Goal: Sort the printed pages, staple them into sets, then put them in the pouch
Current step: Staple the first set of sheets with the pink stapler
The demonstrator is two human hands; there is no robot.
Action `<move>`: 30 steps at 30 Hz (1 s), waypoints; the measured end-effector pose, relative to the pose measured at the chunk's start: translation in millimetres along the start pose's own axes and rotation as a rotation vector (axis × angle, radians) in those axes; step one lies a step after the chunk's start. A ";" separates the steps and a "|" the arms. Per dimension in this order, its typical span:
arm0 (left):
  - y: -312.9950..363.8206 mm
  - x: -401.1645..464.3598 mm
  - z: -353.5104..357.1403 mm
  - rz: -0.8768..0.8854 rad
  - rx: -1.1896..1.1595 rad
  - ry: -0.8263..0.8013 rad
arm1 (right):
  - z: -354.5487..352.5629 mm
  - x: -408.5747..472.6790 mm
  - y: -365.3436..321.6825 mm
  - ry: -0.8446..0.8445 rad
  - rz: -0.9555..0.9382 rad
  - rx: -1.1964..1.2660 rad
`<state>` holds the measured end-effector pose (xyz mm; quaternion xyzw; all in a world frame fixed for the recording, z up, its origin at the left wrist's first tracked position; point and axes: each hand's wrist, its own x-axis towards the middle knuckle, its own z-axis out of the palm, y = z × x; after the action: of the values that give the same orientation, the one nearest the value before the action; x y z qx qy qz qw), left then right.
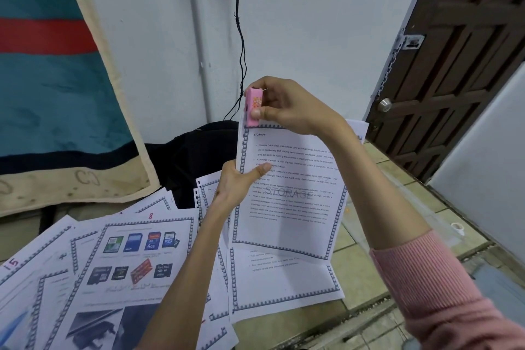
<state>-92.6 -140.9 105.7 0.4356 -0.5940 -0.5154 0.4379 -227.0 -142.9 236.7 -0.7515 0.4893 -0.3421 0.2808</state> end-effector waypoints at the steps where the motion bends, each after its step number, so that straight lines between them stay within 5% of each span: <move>1: -0.5 0.1 0.0 -0.003 0.001 0.000 | 0.6 0.5 1.2 0.002 -0.002 -0.009; 22: 0.2 1.6 -3.1 -0.010 -0.013 0.022 | 34.8 19.1 22.1 0.163 -0.050 0.086; 30: -12.5 1.7 -3.4 -0.107 0.029 0.037 | 26.7 22.6 29.6 0.041 -0.016 0.244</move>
<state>-88.9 -144.4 93.7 0.4825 -0.5692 -0.5211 0.4144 -215.6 -172.3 203.5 -0.7084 0.4439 -0.4166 0.3572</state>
